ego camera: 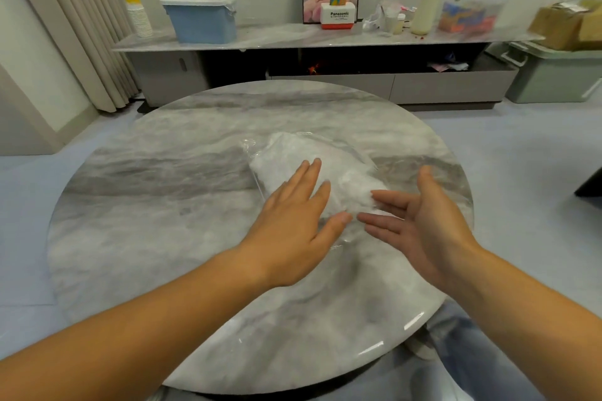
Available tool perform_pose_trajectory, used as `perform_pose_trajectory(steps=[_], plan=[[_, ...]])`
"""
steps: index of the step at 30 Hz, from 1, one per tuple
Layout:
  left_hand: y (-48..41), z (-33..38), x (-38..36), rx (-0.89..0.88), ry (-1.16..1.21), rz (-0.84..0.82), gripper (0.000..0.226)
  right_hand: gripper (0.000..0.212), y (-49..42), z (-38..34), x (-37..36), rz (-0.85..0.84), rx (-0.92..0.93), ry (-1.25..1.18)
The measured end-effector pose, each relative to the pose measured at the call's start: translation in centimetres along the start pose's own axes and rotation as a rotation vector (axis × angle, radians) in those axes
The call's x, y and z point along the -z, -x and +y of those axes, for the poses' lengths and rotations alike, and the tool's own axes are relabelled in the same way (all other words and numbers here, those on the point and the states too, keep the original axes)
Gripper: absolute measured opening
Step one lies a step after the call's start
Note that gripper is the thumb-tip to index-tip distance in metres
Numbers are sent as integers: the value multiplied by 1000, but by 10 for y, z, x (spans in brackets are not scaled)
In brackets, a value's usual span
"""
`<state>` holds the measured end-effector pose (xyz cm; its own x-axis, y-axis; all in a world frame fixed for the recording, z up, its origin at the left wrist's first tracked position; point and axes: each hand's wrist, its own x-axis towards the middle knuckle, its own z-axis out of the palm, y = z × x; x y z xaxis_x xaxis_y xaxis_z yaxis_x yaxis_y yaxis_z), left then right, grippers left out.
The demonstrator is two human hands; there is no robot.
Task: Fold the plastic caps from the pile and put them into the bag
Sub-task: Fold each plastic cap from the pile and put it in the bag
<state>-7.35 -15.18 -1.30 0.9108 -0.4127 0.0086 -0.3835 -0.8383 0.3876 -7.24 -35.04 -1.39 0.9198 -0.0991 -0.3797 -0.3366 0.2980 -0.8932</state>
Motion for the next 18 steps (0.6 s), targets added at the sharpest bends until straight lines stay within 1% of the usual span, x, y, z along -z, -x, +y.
perform_pose_trajectory(steps=[2, 4, 7, 11, 15, 18], plan=[[0, -3, -3, -9, -19, 1, 77, 83, -1, 1, -7, -116, -53, -84], [0, -7, -5, -15, 11, 2, 76, 88, -4, 0, -15, -211, -93, -164], [1, -11, -5, -51, 70, -9, 78, 95, -10, -5, -29, -286, -119, -226], [3, -15, -1, -78, 141, -28, 83, 103, -29, -5, -47, -266, -102, -264], [6, -22, -2, -118, 110, -35, 84, 108, -48, -1, -57, -233, -94, -237], [9, -29, -5, -130, 96, -47, 81, 106, -54, 6, -60, -217, -95, -204]])
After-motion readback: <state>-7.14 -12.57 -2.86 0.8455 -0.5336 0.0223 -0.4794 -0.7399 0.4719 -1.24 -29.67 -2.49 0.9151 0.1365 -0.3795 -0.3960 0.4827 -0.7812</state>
